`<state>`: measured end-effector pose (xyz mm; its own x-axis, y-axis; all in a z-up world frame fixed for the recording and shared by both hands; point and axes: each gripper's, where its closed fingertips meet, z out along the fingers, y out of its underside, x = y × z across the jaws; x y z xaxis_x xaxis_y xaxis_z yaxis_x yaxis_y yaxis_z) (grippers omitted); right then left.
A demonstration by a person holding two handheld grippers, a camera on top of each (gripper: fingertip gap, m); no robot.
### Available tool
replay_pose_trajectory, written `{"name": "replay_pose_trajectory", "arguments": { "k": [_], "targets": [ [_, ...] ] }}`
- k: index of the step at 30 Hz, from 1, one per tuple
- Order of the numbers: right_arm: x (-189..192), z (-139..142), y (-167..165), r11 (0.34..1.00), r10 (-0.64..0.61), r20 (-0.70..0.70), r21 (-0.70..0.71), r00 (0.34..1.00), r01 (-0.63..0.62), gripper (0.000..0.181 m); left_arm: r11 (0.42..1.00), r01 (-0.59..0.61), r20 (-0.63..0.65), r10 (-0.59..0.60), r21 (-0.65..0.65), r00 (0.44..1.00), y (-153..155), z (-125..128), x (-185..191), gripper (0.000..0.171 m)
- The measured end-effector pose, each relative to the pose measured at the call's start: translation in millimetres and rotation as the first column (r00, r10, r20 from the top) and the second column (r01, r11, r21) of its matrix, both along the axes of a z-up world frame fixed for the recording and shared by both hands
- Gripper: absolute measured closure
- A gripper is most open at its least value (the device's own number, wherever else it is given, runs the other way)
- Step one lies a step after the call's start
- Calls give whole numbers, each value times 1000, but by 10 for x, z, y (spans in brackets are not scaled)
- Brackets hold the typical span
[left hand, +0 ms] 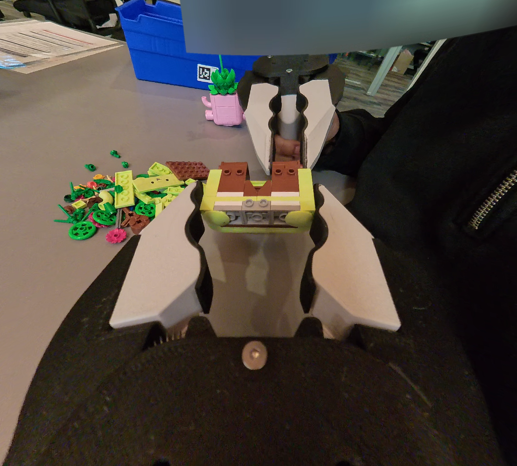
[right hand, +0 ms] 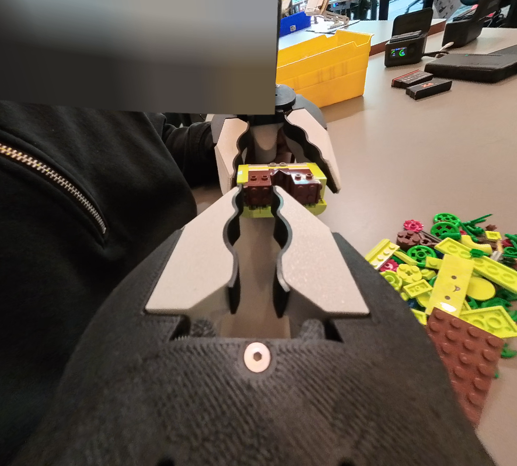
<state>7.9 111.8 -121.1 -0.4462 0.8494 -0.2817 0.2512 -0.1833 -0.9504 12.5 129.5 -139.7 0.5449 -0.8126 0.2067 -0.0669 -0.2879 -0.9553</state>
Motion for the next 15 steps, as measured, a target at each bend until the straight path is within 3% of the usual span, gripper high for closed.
{"name": "replay_pose_trajectory", "arguments": {
  "k": [10,11,15],
  "targets": [
    [16,-44,-11,1000,20,22,-15,1000,-19,165,1000,14,5,-13,-13,1000,-26,-10,-25,96],
    [38,-26,3,999,25,14,-23,1000,-25,181,1000,5,4,-5,-13,1000,-19,-12,-52,96],
    [128,146,264,994,-51,-61,-98,997,45,181,999,-39,13,39,-16,999,13,-3,-241,97]
  ]
}}
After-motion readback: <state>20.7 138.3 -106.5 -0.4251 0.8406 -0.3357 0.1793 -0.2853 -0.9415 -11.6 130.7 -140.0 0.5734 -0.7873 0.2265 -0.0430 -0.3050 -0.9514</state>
